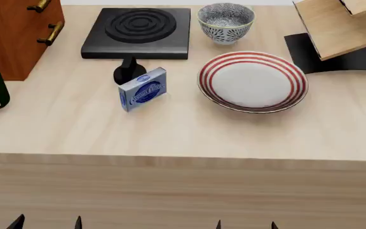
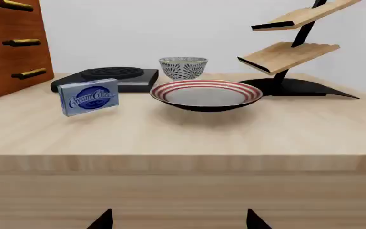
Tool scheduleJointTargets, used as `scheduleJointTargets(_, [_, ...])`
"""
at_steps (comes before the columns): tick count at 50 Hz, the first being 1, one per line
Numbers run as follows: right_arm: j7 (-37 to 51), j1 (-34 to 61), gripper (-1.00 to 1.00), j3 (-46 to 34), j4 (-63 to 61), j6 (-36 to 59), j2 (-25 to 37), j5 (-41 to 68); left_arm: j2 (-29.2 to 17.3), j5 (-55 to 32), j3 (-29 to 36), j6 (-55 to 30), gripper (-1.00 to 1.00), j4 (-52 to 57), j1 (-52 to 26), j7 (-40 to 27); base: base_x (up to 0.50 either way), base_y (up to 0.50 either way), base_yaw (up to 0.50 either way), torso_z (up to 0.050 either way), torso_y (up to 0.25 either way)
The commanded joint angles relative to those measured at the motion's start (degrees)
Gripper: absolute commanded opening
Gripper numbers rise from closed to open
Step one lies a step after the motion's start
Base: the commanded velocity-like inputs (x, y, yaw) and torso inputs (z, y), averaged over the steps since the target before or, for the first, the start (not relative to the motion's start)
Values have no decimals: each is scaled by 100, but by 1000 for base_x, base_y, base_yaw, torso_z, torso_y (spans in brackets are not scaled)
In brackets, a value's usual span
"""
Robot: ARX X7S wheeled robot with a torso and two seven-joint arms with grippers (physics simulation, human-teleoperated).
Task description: Pick up the cream cheese and put it in the bowl.
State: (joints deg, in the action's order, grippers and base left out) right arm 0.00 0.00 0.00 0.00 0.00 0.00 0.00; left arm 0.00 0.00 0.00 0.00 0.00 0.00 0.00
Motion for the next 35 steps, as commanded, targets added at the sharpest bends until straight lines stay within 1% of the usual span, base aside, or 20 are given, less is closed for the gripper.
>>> scheduleJointTargets(1, [72,0,100,-72,0,0,54,54,-57,0,64,0,100,0,0,-64,0,0,0,0,0])
scheduleJointTargets(7, [295,-3,100,-262,-7,-80,172,92,-168,-148,235,72,100,-48,7,-213,0,0,0,0,0])
scheduleJointTargets(10, [378,1,100,-311,-10,-77,227,93,-203,-170,293,121,100,-131,-21,-295,0,0,0,28,0])
scheduleJointTargets(35, [749,55,100,-589,-24,-54,432,195,-420,-381,560,236,100,-205,-42,-576,0,0,0,50,0])
